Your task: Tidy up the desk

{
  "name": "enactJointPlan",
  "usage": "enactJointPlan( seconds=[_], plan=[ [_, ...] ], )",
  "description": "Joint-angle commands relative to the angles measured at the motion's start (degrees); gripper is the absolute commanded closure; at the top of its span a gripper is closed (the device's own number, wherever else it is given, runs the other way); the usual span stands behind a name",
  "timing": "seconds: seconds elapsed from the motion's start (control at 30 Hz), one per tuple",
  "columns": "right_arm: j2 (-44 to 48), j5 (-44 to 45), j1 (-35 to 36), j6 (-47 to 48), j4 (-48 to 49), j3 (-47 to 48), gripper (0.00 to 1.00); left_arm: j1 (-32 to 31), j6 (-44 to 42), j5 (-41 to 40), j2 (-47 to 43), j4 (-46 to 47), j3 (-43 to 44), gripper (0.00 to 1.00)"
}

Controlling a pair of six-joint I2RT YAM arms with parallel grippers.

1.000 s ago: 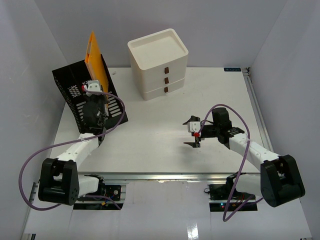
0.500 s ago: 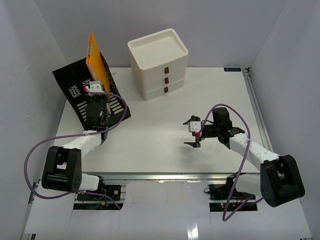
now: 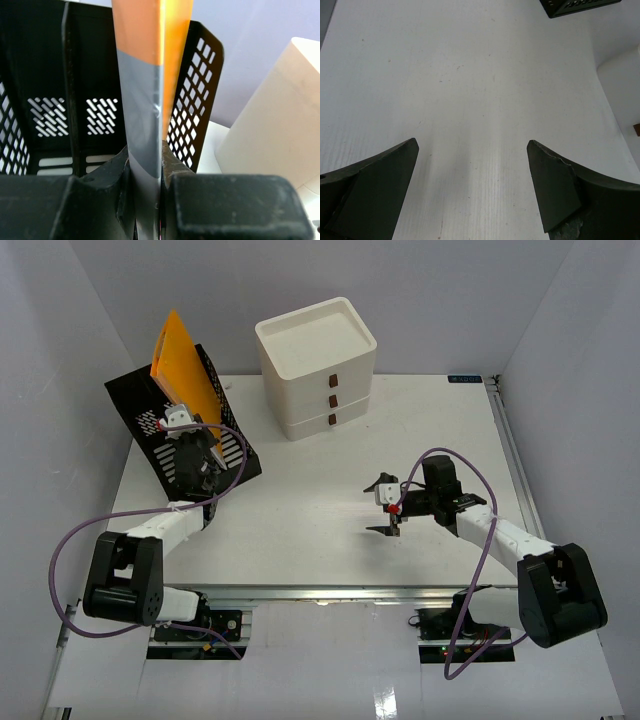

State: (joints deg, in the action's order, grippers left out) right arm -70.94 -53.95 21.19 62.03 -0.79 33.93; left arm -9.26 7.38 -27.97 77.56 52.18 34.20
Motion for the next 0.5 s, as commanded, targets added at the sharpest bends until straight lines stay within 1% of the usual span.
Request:
enactJointPlan(
  seconds=[0.0, 0.1, 0.2, 0.33, 0.47],
  plan=[
    [-4.3, 2.3, 5.3, -1.1, 0.9, 3.1, 0.04, -1.1, 2.1, -6.8, -0.8, 0.0, 2.3, 1.0],
    [-7.0, 7.7, 9.8, -5.1, 2.8, 4.9, 0.04, -1.6, 2.7, -7.9, -0.7, -1.3, 3.4, 1.0],
    [-9.6, 13.8, 13.7, -7.9, 6.8, 6.1, 0.04, -2.1, 3.8, -10.0, -0.1, -4.1, 5.4, 1.0],
    [-11.0, 15.4, 15.4, -10.9, 7.8, 7.3, 0.05, -3.5, 2.9, -14.9, 2.1, -4.5, 8.4, 1.0],
    [-9.0, 15.2, 15.4, -11.2, 9.1, 5.2, 0.05, -4.4, 1.0, -17.8, 4.7, -2.5, 9.9, 1.0]
  ],
)
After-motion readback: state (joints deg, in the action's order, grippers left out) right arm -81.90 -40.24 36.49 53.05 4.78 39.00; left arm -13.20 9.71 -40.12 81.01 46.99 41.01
